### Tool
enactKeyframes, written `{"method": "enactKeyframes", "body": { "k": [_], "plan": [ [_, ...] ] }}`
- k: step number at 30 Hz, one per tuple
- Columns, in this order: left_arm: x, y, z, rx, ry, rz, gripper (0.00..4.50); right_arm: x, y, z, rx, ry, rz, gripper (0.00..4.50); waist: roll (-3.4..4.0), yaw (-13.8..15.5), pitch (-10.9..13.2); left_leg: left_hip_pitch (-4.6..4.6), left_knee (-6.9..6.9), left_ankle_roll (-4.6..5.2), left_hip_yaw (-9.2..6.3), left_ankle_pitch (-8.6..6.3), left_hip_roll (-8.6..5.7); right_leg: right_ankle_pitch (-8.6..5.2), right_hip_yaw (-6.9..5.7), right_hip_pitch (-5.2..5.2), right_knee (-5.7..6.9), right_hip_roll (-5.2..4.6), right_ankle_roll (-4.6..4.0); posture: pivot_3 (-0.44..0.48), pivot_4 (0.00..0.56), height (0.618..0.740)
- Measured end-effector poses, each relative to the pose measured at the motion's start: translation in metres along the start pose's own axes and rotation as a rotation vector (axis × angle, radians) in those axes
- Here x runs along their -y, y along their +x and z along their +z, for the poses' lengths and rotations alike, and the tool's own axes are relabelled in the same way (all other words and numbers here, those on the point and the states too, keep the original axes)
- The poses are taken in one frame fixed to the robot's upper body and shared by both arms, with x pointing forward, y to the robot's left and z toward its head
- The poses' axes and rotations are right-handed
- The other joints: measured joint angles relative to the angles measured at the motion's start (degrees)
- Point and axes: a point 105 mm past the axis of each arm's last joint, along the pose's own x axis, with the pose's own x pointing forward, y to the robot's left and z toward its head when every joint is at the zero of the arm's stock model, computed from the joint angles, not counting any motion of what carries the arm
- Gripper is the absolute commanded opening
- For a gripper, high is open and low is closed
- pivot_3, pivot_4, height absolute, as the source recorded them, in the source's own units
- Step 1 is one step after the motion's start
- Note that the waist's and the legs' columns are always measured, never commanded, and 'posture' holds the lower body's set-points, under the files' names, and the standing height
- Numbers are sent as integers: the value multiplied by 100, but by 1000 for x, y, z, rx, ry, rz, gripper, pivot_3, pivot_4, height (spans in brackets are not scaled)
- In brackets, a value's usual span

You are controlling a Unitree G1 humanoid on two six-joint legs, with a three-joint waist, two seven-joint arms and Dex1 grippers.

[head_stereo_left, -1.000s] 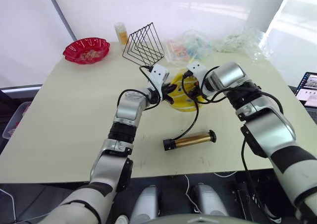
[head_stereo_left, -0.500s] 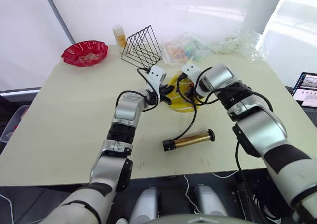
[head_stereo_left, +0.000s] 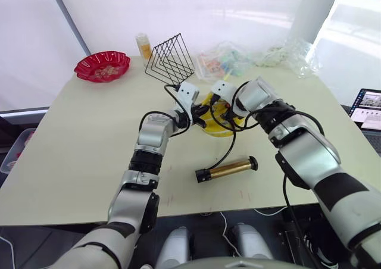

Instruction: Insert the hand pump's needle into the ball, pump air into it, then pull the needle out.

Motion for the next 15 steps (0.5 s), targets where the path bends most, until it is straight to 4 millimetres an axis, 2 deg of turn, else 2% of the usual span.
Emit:
{"method": "enactKeyframes", "body": {
  "k": [15],
  "plan": [
    [1, -2, -6, -7, -9, 1, 26, 0, 6, 3, -2, 22, -1, 361, 6, -39, -69, -1, -18, -28, -26, -16, 0, 3, 12, 0, -24, -12, -15, 0, 150, 737]
  ]
}}
